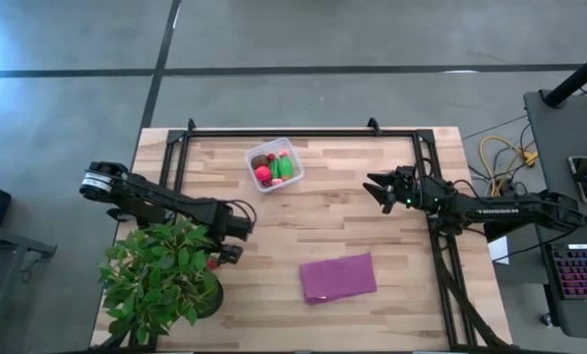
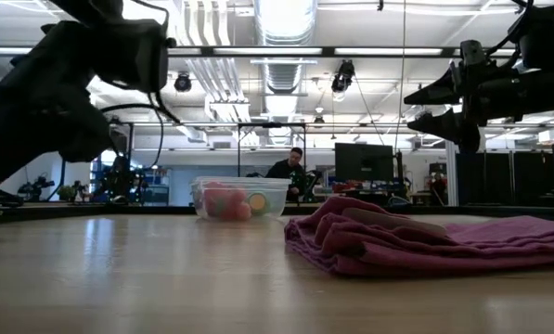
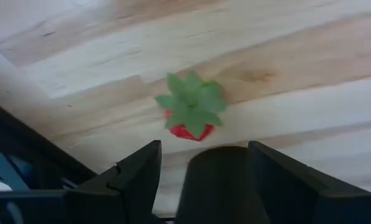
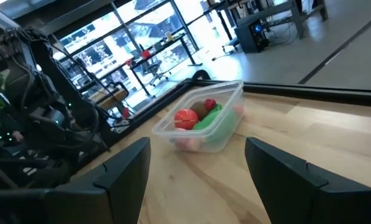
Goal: Pick and placing Produce into tupperware
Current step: Put the red strawberry into the transparent bin
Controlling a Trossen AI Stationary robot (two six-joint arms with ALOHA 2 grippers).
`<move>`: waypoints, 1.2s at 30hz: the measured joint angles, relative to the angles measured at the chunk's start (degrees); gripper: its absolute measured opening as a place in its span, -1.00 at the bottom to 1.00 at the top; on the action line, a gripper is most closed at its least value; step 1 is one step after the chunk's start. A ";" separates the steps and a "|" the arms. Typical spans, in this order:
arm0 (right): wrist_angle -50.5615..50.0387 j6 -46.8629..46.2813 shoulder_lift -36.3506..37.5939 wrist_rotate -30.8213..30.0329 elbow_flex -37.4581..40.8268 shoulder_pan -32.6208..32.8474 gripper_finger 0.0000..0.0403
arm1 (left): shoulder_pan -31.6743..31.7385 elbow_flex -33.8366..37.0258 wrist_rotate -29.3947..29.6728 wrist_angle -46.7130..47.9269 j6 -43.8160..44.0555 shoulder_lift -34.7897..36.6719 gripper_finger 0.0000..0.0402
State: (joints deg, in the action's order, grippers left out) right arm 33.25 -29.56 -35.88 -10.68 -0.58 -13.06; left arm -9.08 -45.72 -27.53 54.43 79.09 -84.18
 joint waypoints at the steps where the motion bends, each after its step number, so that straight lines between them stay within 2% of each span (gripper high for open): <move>1: -0.03 0.00 0.00 0.00 0.00 0.00 0.26 | 0.00 0.49 0.00 -0.18 0.00 0.00 0.11; 14: 0.03 0.00 -0.04 0.09 0.00 0.00 0.26 | 0.00 4.89 0.87 -6.01 -0.19 0.02 0.11; 36: 0.07 0.00 -0.04 0.35 0.00 0.02 0.26 | -0.04 6.89 2.41 -6.91 -1.85 -0.04 0.11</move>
State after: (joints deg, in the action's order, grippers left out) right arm 33.32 -29.56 -35.92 -10.33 -0.58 -13.04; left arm -9.13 -38.83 -25.12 47.52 77.24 -84.23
